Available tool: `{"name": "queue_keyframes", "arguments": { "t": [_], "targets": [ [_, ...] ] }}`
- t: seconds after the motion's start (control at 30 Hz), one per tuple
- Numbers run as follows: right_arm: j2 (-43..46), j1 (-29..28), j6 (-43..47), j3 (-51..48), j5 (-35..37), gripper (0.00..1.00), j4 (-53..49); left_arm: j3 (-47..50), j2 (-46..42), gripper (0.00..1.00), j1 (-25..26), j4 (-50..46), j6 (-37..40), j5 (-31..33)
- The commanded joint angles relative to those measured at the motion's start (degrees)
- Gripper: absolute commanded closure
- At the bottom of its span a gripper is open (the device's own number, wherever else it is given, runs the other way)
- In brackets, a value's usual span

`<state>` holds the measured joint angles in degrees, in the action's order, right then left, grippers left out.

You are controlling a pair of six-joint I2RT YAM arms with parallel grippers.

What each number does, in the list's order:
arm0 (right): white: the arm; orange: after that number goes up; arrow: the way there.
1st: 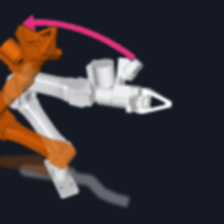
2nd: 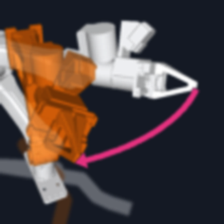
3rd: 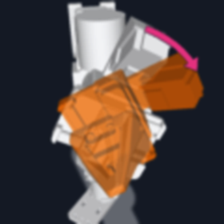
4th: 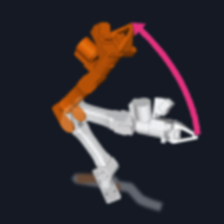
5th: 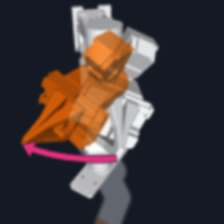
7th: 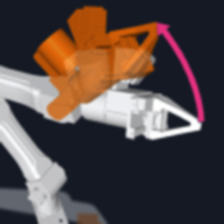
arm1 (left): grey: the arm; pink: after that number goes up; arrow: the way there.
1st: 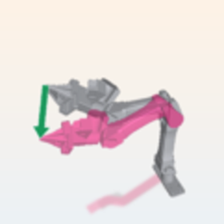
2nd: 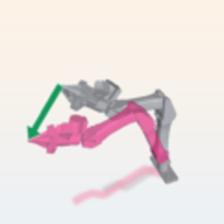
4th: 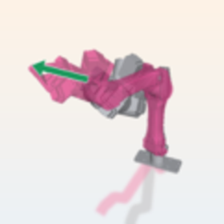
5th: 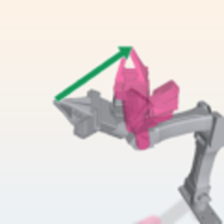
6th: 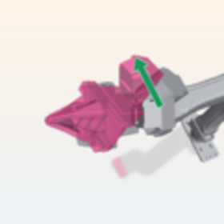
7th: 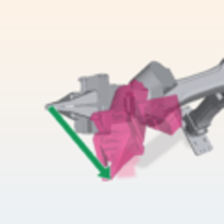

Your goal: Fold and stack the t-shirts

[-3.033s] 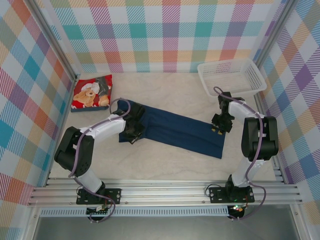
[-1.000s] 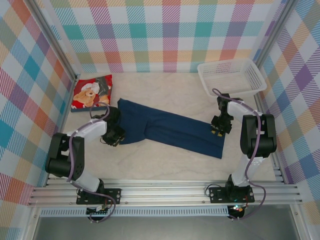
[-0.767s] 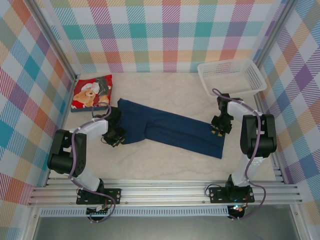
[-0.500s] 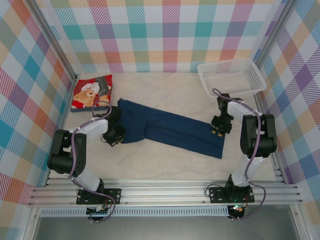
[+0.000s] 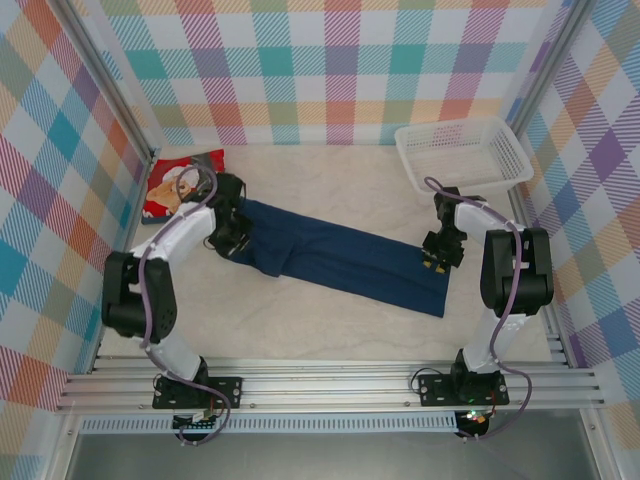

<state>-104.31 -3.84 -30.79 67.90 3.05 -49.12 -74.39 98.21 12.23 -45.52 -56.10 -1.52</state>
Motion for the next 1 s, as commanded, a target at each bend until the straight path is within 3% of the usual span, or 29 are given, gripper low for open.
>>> {"name": "queue_keyframes", "arguments": {
  "t": [0.0,0.17,0.3,0.43,0.57,0.73,0.83,0.97],
  "targets": [
    [0.82,0.06,0.43,-0.49,0.71,0.75,-1.53,-6.79,7.03,1.0,0.43,-6.67,-1.85,-2.06],
    [1.2,0.1,0.86,-0.14,0.63,0.76,-1.76,-12.68,12.88,1.0,0.52,-11.92,-0.61,-0.65],
    [8.43,-2.55,4.29,-0.88,1.31,0.71,1.4,-8.42,8.99,1.0,0.73,-11.71,-1.2,-0.2],
    [13.29,-11.22,9.26,0.9,-1.55,0.58,3.64,-0.07,1.31,1.0,1.04,-10.89,-1.14,0.75],
    [13.47,-21.48,8.01,0.0,-10.74,0.55,10.63,5.42,-0.35,1.0,0.78,-10.34,0.63,2.07],
    [5.12,-33.63,-0.34,3.46,-21.01,0.56,21.77,8.97,0.54,1.0,-0.18,-6.38,2.0,3.58],
    [-2.05,-38.94,-5.37,9.29,-21.99,0.64,25.29,7.95,1.84,1.0,-0.45,-6.43,3.02,3.87],
    [-9.98,-42.09,-10.97,17.92,-19.05,0.63,25.16,8.5,2.35,1.0,-0.45,-7.42,3.82,3.15]
  ]
}}
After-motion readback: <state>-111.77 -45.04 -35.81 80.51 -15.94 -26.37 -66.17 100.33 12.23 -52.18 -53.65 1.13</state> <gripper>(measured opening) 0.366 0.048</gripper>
